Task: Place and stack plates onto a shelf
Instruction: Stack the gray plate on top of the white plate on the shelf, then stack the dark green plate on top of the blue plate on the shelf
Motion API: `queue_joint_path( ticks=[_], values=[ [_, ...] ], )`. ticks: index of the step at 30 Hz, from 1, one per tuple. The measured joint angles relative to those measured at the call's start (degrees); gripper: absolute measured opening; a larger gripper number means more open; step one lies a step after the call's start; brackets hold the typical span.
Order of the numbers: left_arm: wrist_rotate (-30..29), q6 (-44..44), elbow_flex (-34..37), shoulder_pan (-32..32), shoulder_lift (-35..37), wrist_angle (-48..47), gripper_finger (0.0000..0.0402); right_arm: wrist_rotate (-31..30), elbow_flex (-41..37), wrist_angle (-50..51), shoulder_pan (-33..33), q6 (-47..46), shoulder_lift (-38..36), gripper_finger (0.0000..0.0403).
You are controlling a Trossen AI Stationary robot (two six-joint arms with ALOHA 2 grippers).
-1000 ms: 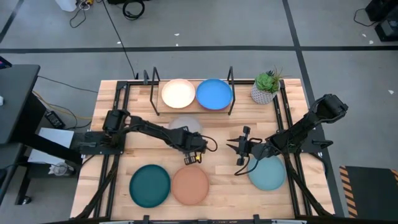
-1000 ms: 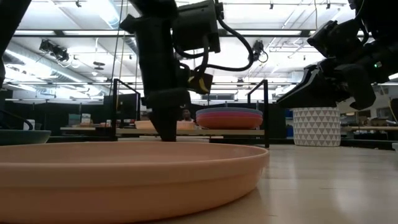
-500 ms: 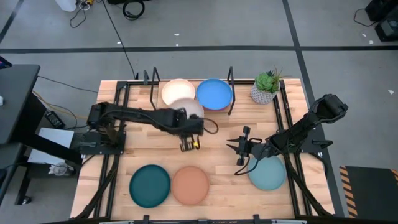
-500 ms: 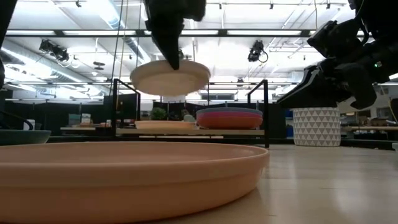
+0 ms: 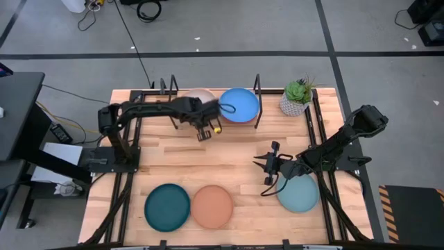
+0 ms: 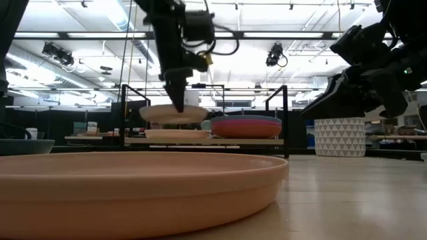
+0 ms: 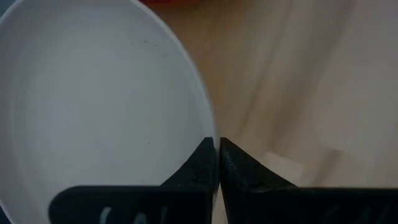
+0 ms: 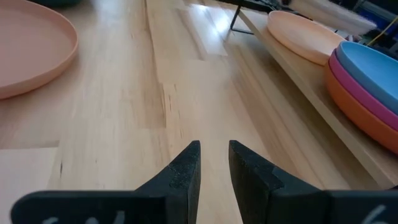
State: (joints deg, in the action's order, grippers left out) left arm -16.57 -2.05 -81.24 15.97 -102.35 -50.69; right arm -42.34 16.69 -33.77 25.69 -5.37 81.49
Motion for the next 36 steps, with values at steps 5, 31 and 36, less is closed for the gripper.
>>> queue_joint_path(
  ticks=[5, 31, 36],
  values=[
    [2.13, -3.21, 3.21, 4.36, 0.02, 5.6, 0.0016, 0.01, 0.0, 0.1, 0.0, -0.04, 0.0, 0.0089],
    [0.75, -3.39, 6.04, 6.01, 0.0, 11.35, 0.0119, 0.01, 0.0, 0.49, 0.04, -0.59, 0.0, 0.0089],
    [-5.8, -5.08, 6.02, 5.13, 0.0, 11.11, 0.0135, 0.01, 0.01, 0.47, 0.04, -0.18, 0.0, 0.0089]
  ],
)
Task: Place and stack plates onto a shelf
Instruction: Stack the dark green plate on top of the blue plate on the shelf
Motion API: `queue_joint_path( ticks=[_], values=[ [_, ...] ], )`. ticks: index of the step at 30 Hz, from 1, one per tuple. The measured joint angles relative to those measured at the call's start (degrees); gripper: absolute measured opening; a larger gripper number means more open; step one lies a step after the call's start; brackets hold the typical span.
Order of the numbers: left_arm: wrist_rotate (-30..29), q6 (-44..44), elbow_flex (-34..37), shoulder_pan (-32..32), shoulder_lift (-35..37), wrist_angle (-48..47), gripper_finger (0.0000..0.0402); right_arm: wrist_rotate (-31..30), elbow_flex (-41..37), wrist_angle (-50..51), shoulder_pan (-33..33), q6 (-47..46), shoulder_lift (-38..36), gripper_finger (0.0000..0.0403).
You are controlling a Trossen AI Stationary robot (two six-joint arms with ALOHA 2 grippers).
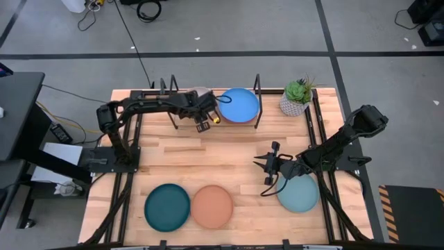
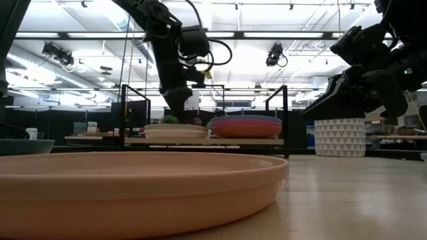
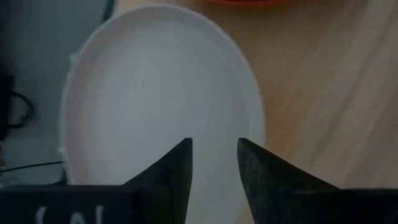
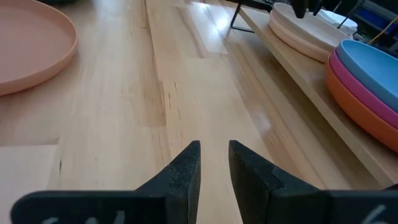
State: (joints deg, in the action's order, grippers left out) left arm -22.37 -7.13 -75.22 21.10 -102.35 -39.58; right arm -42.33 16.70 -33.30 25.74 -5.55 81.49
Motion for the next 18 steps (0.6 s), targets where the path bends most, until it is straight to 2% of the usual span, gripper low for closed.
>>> queue_joint_path(
  ticks=[3, 8, 12, 18],
  values=[
    [-1.09, -0.87, 0.0, -0.51, 0.0, -0.12, 0.0136, 0.0, -0.01, 0.0, 0.0, 0.14, 0.0, 0.0089],
    [0.37, 1.49, 0.16, -0.96, 0.0, -0.12, 0.0136, 0.0, -0.01, -0.02, 0.0, 0.16, 0.0, 0.0089],
    [0.41, 2.41, 2.82, -1.13, -0.02, 0.43, 0.0137, 0.0, 0.0, -0.11, 0.0, 0.79, 0.0, 0.0089],
    [-3.8, 3.47, 2.98, -2.97, 1.33, 0.26, 0.0137, 0.0, -0.01, -0.86, 0.0, 1.26, 0.0, 0.0089]
  ],
)
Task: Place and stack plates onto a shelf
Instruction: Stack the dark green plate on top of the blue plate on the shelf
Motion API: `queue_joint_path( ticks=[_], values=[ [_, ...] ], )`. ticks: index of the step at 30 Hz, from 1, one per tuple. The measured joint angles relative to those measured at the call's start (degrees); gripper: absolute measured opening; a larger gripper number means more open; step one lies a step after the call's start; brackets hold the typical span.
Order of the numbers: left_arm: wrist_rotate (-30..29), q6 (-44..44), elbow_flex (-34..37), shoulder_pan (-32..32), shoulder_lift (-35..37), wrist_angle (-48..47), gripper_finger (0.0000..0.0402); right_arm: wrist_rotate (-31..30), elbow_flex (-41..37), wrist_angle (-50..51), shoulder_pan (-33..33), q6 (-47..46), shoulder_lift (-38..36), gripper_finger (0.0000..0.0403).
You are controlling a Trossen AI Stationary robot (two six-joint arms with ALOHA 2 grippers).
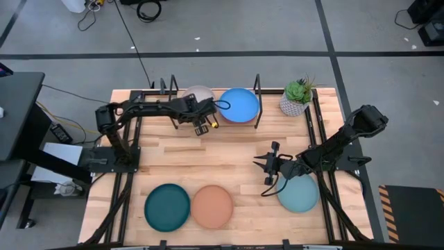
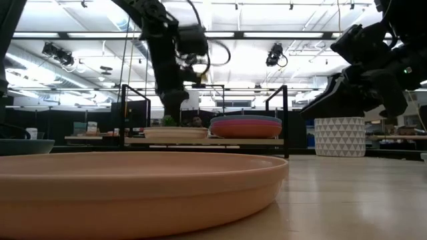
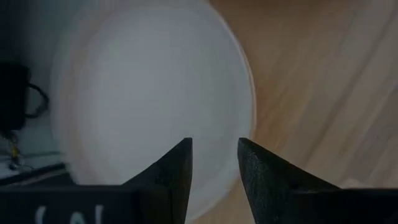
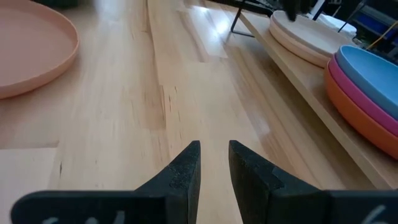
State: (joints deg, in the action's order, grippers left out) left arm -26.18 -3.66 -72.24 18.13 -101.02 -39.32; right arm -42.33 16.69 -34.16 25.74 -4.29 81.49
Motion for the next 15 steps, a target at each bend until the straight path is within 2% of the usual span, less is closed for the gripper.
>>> queue_joint_path(
  ticks=[4, 7, 9, 11, 15],
  values=[
    [0.1, 1.52, -1.15, -2.87, 2.56, -1.5, 0.0137, 0.0, 0.02, -0.25, 0.0, 1.02, 0.0, 0.0089],
    [8.45, 7.17, -1.47, -5.65, 4.63, -5.51, 0.0137, 0.0, 0.02, -1.17, -0.09, 3.79, 0.0, 0.0089],
    [16.66, 14.28, -1.52, -7.41, 5.16, -8.5, 0.0137, -0.02, 0.01, -1.8, -0.46, 6.78, 0.0, 0.0089],
    [22.24, 21.88, -1.49, -10.03, 5.14, -12.42, 0.0137, 0.02, 0.01, -3.84, -1.18, 9.84, 0.0, 0.0089],
    [24.0, 33.05, -1.14, -17.91, 4.38, -18.08, 0.0137, 0.28, 0.02, -7.12, -3.08, 15.03, 0.0, 0.009]
  ],
)
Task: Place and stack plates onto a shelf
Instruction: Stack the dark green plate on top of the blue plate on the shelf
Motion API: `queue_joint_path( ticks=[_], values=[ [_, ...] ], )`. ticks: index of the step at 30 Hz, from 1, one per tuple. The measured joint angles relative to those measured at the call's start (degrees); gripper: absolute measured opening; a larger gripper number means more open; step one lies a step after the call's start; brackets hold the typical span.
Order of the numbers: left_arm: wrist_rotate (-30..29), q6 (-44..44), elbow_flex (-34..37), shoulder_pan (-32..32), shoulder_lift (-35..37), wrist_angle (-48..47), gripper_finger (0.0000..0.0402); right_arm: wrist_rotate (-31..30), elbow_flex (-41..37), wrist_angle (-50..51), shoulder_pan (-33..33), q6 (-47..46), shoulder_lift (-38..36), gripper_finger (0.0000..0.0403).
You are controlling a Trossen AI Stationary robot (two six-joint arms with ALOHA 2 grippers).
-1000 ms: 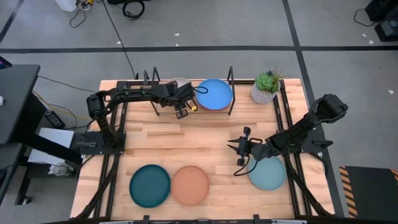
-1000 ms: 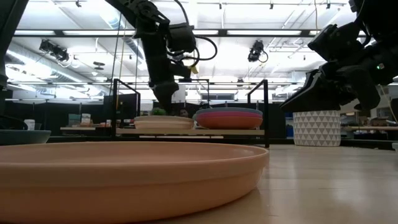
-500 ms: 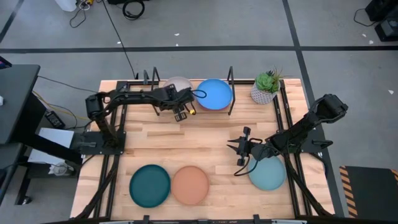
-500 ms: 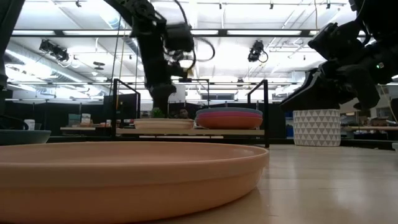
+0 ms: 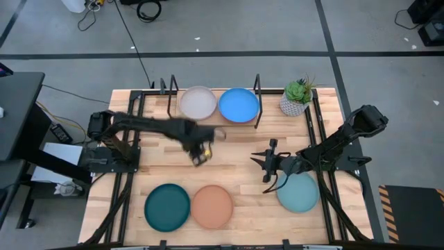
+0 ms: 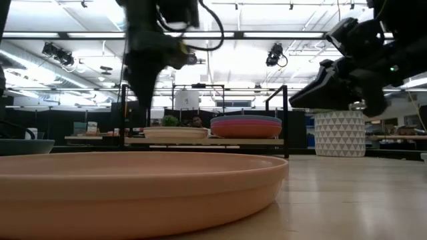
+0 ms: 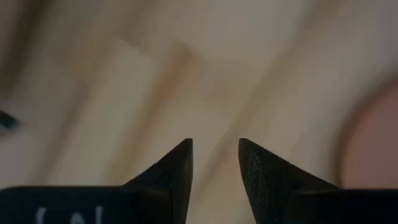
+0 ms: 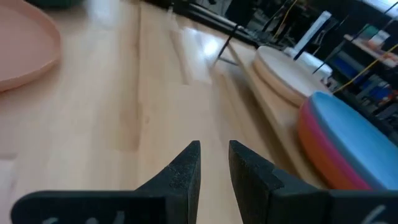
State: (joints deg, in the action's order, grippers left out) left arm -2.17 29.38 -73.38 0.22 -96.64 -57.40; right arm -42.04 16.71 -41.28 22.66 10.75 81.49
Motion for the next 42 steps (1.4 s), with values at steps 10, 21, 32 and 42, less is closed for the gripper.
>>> queue_joint_path(
  ticks=[10, 21, 32, 42],
  values=[
    [10.36, 22.73, 0.74, -18.53, -0.88, -0.88, 0.0137, 6.57, -0.02, -6.29, -8.53, 9.47, -0.02, 0.009],
    [-1.66, 26.19, 0.74, -28.72, -0.88, -10.22, 0.0132, 28.35, 0.0, -12.75, -18.86, 13.65, -0.02, 0.009],
    [6.21, 37.03, 0.7, -31.42, -1.55, 15.92, 0.0089, 31.6, 0.0, -11.31, -22.15, 12.37, -0.02, 0.009],
    [16.38, 54.02, 0.74, -33.24, -8.48, 18.04, 0.0151, 38.27, 0.0, -12.99, -22.97, 13.47, -0.02, 0.009]
  ],
)
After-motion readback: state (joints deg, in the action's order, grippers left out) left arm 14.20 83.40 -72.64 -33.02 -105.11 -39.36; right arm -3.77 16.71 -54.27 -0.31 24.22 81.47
